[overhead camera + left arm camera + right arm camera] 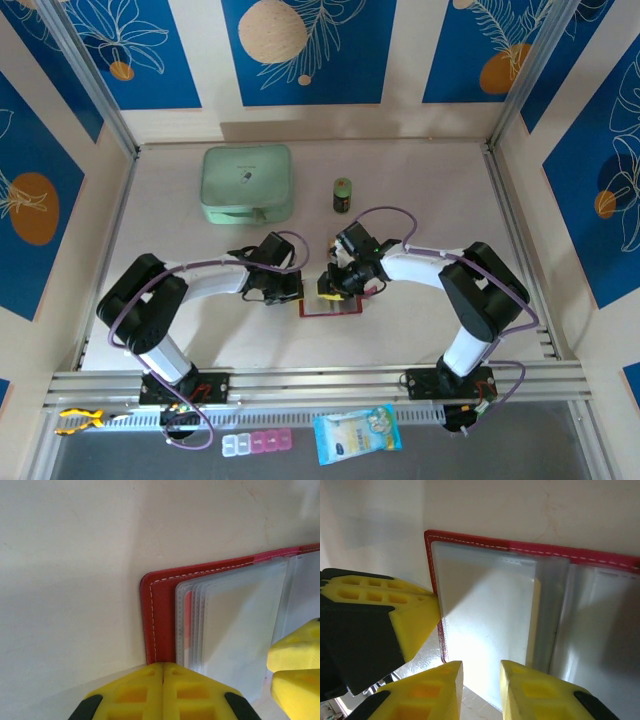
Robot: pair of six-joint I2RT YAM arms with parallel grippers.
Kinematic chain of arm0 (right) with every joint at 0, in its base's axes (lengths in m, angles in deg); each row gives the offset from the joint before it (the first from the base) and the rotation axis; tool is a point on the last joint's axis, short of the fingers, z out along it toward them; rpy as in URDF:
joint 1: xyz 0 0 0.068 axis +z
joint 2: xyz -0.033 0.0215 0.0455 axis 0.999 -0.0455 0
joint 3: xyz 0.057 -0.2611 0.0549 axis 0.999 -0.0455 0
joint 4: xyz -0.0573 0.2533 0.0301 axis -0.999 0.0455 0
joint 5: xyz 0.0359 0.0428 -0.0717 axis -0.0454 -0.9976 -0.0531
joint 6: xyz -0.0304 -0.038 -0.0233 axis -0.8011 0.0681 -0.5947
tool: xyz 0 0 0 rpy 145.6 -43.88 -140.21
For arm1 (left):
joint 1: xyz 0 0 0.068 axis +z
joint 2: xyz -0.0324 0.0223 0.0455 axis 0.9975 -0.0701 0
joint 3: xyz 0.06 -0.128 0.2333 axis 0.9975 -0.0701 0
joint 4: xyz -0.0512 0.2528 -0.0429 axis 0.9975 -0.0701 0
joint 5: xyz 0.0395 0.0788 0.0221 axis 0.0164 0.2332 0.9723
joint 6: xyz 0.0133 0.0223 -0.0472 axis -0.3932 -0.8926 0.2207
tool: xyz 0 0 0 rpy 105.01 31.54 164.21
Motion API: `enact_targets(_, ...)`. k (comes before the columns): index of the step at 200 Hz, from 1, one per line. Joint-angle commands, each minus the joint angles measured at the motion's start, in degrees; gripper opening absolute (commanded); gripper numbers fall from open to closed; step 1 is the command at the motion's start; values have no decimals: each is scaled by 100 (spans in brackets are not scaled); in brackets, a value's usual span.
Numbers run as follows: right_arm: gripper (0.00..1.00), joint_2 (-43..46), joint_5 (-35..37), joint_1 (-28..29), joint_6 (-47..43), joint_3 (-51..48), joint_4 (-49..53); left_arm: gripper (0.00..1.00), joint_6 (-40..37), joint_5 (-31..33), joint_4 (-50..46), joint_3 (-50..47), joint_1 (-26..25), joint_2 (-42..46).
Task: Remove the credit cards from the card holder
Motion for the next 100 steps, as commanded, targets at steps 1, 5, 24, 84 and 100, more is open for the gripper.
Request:
enact_targets(1,26,-132,19,-9,-110,89,83,4,-55,55,-192,-107,-40,-33)
enact_targets(5,26,-135,19,-9,-113,81,86,4,-65,55,-195,-105,-40,-31)
enact_targets(24,26,-113,116,-8,-128,72,139,4,-78,64,-205,-113,-41,-29)
enact_targets(84,26,111,283,-131,-230,-15,347,4,-53,62,-200,-148,-46,-29)
enact_targets(100,26,112,244,-166,-261,-42,355,4,-62,64,-224,-135,-39,-24)
